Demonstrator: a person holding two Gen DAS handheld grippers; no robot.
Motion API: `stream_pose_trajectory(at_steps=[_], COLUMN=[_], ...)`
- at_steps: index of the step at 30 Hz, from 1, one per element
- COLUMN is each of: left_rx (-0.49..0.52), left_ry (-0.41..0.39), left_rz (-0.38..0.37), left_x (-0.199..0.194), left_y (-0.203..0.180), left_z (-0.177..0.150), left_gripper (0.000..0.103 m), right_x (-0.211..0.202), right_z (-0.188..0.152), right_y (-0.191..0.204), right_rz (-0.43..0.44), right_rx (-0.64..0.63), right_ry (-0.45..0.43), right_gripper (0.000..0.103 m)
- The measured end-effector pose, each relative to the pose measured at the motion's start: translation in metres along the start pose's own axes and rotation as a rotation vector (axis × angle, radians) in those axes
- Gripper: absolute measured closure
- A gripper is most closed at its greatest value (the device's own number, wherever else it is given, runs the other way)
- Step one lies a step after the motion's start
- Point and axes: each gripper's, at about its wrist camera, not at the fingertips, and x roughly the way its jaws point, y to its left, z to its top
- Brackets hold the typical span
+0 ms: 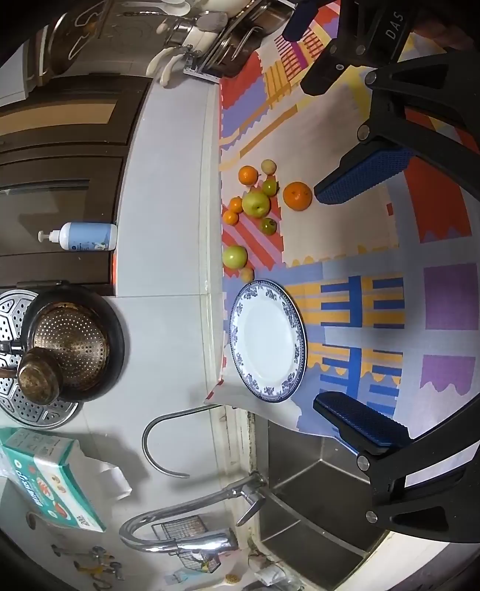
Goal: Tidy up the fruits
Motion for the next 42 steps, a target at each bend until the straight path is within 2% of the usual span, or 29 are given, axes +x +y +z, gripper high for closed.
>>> stream_pose_trajectory(at_steps=[8, 42], left_rx=[0.016, 0.011], left_ry=[-0.049, -0.051], left_rz=[0.039, 0.036], left_x=[-0.006, -0.004], left_y=[-0.010, -0.027], left_z=[0.004, 0.009], left_gripper=[0.000, 0.000], right_x=[0.001, 0.005], right_z=[0.003, 0.008], right_y=[-0.008, -0.026], right_rz=[0.001, 0.001], right_rx=[0.006, 0.015], right_ry=[-0.007, -0.016], right_gripper=[0.001, 0.001])
